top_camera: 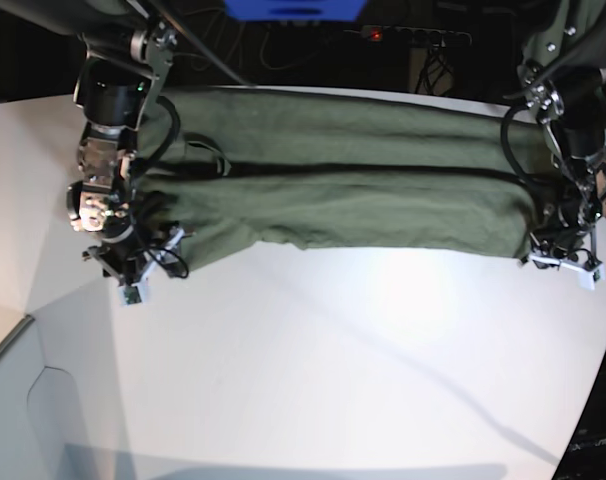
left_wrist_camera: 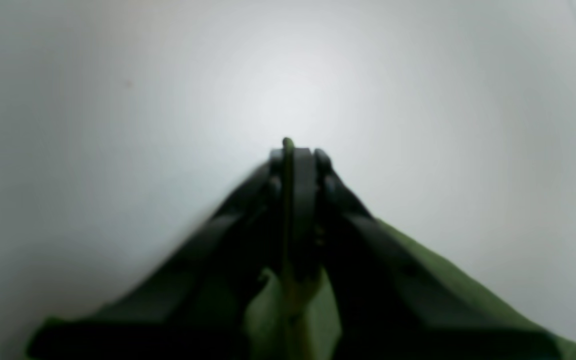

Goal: Layout the t-shirt on the table in an organized manner, then fold the t-shirt properly
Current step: 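Release the folded edge and regrasp the t-shirt ends with both grippers, then lift the t-shirt ends with both grippers and fold the strip over lengthwise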

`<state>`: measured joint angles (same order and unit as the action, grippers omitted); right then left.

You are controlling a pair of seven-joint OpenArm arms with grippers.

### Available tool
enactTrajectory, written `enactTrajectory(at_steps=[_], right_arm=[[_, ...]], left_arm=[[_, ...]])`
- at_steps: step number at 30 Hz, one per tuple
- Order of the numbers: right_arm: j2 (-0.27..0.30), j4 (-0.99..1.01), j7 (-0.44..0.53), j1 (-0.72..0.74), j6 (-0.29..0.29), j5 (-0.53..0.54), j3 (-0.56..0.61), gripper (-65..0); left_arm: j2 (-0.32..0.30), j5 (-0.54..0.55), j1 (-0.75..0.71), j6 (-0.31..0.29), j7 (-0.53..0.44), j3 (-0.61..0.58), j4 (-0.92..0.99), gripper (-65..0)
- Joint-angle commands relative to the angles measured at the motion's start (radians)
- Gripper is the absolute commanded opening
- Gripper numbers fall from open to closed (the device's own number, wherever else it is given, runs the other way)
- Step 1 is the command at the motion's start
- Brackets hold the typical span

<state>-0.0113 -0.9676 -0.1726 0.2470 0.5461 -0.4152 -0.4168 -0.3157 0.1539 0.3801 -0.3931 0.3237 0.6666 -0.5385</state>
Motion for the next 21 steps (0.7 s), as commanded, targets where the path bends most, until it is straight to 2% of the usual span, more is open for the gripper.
enactTrajectory(at_steps=[1,6,8,10,13,14,21], right_arm=[[0.001,-0.004,0.021,0.024,0.007,0.008,0.005,-29.2],[0.001,0.026,0.021,0.019,0.065,0.008,0.005,-29.4],[0.001,0.026,0.021,0.010,0.070,0.008,0.006,-32.3],[0.001,0.026,0.021,0.008,0.070,0.008,0.006,-40.5],[0.001,0.026,0.021,0.013,0.070,0.006,0.006,-60.6],[0.001,0.026,0.021,0.022,0.070,0.006,0.006,-65.0],[0.004,0.020,0.026,0.113,0.070,0.006,0.006,-65.0]], left_arm=[[-0.015,0.002,0.020,-0.002,-0.005,0.000,-0.012,-64.9],[-0.015,0.002,0.020,-0.002,-0.005,0.000,-0.012,-64.9],[-0.015,0.002,0.020,-0.002,-0.005,0.000,-0.012,-64.9],[-0.015,0.002,0.020,0.000,-0.005,0.000,-0.012,-64.9],[-0.015,0.003,0.021,0.000,-0.005,0.003,-0.013,-64.9],[-0.015,0.003,0.023,0.000,-0.005,0.003,-0.013,-64.9],[-0.010,0.003,0.064,0.001,0.001,0.005,-0.114,-64.9]])
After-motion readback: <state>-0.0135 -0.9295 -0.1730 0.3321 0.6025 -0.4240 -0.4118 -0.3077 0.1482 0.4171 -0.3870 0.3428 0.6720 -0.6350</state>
